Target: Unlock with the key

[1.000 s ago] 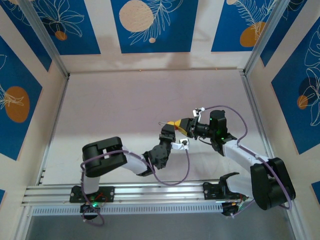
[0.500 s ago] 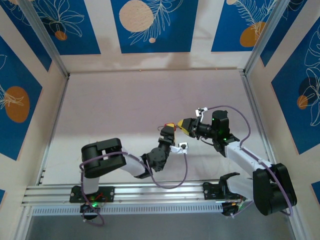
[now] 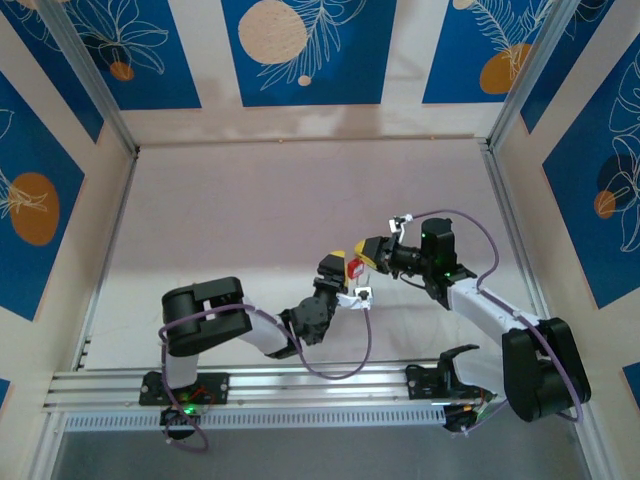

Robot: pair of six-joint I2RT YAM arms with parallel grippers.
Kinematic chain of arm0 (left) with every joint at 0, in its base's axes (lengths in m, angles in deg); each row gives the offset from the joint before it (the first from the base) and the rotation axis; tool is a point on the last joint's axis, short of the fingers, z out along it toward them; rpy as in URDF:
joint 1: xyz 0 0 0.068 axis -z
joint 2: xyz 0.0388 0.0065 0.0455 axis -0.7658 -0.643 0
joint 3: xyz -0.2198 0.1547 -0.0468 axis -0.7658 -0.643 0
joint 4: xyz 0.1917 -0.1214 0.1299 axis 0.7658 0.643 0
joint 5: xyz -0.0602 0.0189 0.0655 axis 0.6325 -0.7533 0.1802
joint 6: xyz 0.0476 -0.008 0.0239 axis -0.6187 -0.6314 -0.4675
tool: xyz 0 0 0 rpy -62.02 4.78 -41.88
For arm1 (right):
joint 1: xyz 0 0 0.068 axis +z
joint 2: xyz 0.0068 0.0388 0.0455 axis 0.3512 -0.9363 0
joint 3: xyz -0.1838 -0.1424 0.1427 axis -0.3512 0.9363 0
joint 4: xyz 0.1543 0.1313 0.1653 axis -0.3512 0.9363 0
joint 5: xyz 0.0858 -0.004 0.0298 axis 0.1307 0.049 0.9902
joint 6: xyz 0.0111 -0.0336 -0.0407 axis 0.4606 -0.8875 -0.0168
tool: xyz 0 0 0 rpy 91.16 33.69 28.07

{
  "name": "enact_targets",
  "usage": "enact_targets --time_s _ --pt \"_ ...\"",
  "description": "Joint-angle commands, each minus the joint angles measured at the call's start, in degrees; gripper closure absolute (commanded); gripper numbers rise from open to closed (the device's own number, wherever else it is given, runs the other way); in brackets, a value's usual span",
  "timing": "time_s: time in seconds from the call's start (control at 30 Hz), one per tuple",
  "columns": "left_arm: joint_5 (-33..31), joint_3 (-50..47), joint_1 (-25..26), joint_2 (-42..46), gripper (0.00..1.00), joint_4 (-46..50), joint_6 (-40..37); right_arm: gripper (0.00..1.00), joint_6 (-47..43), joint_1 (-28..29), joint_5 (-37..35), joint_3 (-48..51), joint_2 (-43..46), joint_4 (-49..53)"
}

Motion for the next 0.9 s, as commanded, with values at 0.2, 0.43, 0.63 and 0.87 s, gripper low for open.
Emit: enact_targets --time_s 0.2,0.43,0.63,0.87 --pt "-1.08 -1.65 1.53 2.16 0.34 -2.2 4.15 0.77 -1.23 -0.07 0.21 -2.3 0.47 -0.34" --pt "-2.85 -5.01 2.72 4.3 0.28 -2.12 6.76 0.77 -1.68 -0.06 0.4 -3.64 0.21 0.34" --pt "-4.26 -6.18 4.29 4.91 0.28 -2.04 10.47 0.77 -1.68 -0.03 0.67 -4.74 0.47 0.87" --pt "-4.2 -6.54 7.06 4.32 0.26 4.6 18.19 0.77 -2.71 -0.03 1.17 -7.43 1.03 3.33"
